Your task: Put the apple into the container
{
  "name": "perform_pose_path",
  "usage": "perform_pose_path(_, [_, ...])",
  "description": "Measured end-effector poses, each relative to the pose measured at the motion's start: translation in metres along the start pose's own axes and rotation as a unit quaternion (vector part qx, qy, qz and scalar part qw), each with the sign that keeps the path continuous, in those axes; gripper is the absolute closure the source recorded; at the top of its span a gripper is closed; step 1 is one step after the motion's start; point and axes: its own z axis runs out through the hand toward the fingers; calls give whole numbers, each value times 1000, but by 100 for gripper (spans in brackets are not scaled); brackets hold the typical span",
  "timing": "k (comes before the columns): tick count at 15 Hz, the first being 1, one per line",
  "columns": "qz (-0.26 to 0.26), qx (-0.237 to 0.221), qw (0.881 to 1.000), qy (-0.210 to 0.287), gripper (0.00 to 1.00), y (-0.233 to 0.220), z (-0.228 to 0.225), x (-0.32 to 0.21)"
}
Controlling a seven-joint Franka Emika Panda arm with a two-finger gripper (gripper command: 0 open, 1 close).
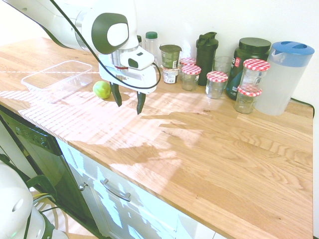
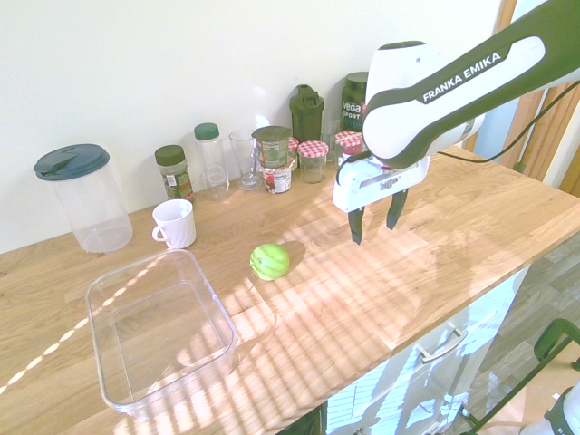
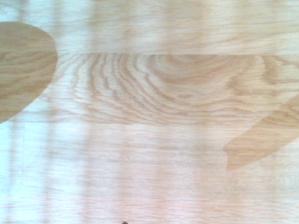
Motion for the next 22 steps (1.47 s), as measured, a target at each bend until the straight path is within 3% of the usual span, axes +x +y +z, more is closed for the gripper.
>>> perform_pose_path(5, [-11, 21, 1000, 17, 0, -19, -25, 3])
perform_pose_path(10, [-98, 48, 994, 25, 0, -118, -70, -54])
perform_pose_path(14, [-128, 7, 991, 35, 0, -184, -36, -84])
perform_pose_path(19, [-153, -38, 988, 5, 0, -202, 2, -107])
perform_pose_path(20, [-157, -42, 987, 3, 100, -203, 8, -110])
perform_pose_path(22, [-163, -39, 986, 4, 100, -205, 21, -111])
